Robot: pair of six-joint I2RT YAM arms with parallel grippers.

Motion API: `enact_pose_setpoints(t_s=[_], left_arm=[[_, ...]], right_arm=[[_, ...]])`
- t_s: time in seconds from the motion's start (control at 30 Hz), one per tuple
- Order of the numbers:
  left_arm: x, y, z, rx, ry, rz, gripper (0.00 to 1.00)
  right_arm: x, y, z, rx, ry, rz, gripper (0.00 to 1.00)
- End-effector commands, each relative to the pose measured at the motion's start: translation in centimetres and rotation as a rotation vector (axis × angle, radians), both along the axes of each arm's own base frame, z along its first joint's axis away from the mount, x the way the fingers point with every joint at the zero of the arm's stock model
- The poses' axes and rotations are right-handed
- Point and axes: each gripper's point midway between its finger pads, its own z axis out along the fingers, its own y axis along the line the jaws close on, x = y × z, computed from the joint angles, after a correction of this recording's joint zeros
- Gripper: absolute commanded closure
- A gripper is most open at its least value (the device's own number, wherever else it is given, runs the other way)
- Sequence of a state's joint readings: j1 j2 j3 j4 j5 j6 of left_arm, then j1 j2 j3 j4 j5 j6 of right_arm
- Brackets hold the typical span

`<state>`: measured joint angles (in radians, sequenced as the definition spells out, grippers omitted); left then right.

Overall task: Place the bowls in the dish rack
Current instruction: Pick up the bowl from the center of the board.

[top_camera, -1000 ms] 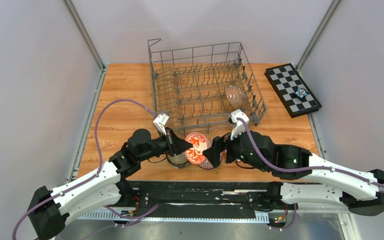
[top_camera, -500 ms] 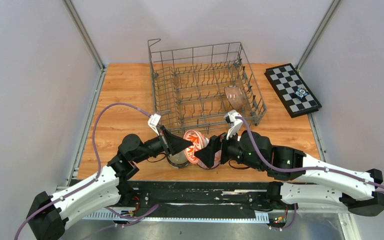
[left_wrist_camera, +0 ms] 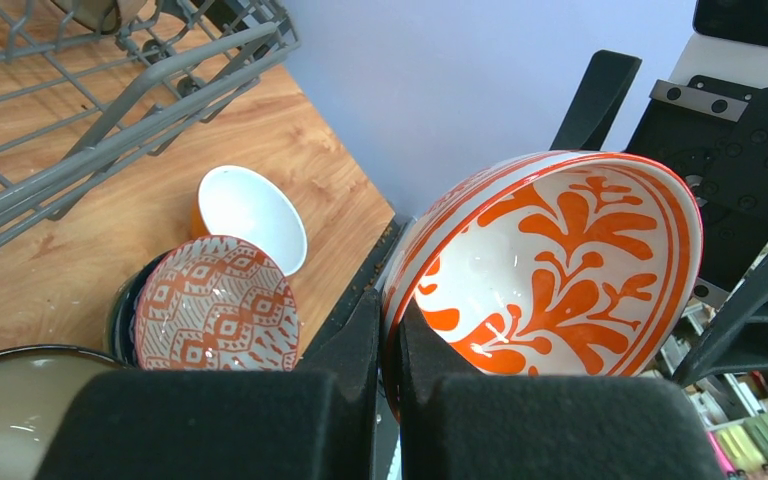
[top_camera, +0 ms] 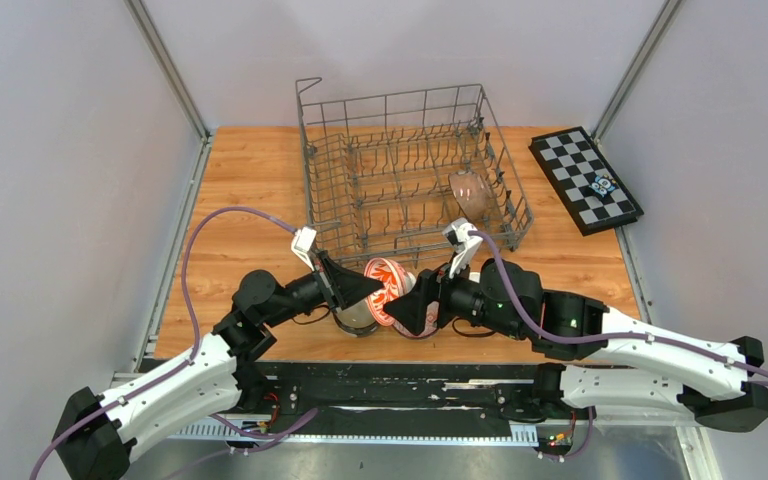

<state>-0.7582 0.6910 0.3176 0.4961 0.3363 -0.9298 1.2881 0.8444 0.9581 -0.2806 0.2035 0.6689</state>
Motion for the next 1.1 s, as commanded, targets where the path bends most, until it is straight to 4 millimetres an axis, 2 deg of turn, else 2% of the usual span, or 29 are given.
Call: enact_pose_setpoints(t_s=[0.0, 0.3, 0.5, 0.53, 0.57, 0.6, 0.63, 0.9, 0.97, 1.07], left_arm=[[0.3, 0.4, 3.2, -0.079, -0.073, 0.022, 1.00], [0.6, 0.5, 3.3, -0.067, -0.082, 0.035, 1.00], [0.8, 0.6, 3.3, -0.052, -0.087, 0.041, 1.00], [0.8, 0.5, 3.4, -0.053, -0.088, 0.040, 1.00], [0.8, 0.5, 3.4, -0.055, -0.087, 0.040, 1.00], [0.8, 0.5, 3.4, -0.057, -0.086, 0.037, 1.00], [0.8, 0.4, 3.4, -0.057, -0.085, 0.032, 1.00], [1.0, 0.5, 2.5, -0.012, -0.073, 0.050, 0.99], [1.1, 0.6, 2.3, -0.004, -0.066, 0.056, 0.87], [1.2, 0.7, 2.0, 0.009, -0.062, 0.062, 0.76]], right_arm=[[-0.4, 0.8, 0.4, 0.022, 0.009, 0.038, 0.17], [-0.5, 0.8, 0.4, 0.023, 0.006, 0.046, 0.24], [-0.7, 0.9, 0.8, 0.035, -0.005, 0.061, 0.25], [-0.6, 0.9, 0.8, 0.033, -0.006, 0.059, 0.34], [-0.6, 0.9, 0.8, 0.031, -0.010, 0.061, 0.54], [-0.5, 1.0, 0.8, 0.028, -0.011, 0.058, 0.80], [-0.4, 0.9, 0.7, 0.025, -0.010, 0.052, 0.95], [0.1, 0.7, 1.6, 0.036, -0.045, 0.033, 0.97], [0.2, 0.5, 1.9, 0.041, -0.052, 0.024, 0.98], [0.3, 0.5, 2.4, 0.049, -0.062, 0.022, 0.97]])
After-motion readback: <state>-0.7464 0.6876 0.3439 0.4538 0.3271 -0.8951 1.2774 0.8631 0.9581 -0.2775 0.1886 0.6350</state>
